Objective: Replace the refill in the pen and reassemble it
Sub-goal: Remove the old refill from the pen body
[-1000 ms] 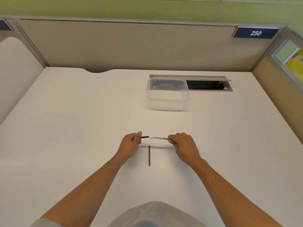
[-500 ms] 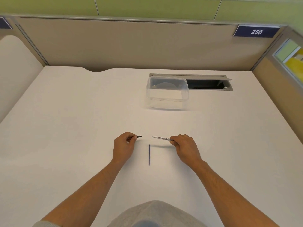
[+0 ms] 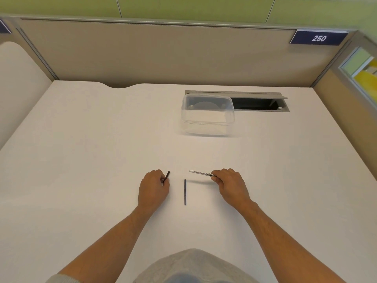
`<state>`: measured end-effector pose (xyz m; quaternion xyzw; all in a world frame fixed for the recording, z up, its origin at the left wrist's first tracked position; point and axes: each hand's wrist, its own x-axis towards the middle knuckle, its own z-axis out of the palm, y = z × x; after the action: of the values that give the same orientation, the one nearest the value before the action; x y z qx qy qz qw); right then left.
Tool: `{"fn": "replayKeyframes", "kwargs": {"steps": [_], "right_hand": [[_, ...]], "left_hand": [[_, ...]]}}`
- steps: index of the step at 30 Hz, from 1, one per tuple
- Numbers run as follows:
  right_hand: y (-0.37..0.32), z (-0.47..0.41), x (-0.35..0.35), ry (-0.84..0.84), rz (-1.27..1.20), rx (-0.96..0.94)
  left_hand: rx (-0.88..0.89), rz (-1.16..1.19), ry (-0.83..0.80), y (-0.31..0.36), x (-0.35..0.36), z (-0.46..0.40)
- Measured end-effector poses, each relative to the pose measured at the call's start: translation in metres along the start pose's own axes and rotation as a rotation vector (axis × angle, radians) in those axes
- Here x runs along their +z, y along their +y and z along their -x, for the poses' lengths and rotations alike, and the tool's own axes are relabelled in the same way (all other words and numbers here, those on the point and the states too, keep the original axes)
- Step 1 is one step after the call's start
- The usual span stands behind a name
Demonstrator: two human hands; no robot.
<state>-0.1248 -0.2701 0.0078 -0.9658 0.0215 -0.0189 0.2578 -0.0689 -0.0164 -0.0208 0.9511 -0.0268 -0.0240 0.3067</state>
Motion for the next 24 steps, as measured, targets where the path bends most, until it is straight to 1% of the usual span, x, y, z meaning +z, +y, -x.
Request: {"fn": "replayKeyframes", "kwargs": {"steps": [5, 7, 11, 15, 20, 22, 24], "right_hand": [[0.001, 0.0, -0.001, 0.001, 0.001, -0.006], [0.001, 0.0, -0.001, 0.0, 0.003, -0.009], [0.002, -0.001, -0.001, -0.021, -0.002, -0.003], [0.005, 0.002, -0.001, -0.052, -0.064, 0.038], [0.007, 0.006, -0.001, -0.079, -0.182, 0.005], [0.006, 0.005, -0.001, -0.076, -0.233, -0.014], [0.004, 0.005, 0.0, -0.08, -0.329, 0.013]], "left_hand": [[-0.034, 0.007, -0.004, 0.001, 0.001, 0.0], [-0.018, 0.009, 0.016, 0.001, 0.001, 0.001], [0.11, -0.08, 0.078, 0.003, 0.001, 0.003], [0.225, -0.104, 0.128, -0.002, 0.003, 0.004], [0.243, -0.189, 0.059, -0.02, 0.009, 0.009], [0.247, -0.241, -0.01, -0.028, 0.012, 0.011], [0.249, -0.294, -0.079, -0.035, 0.015, 0.012]]}}
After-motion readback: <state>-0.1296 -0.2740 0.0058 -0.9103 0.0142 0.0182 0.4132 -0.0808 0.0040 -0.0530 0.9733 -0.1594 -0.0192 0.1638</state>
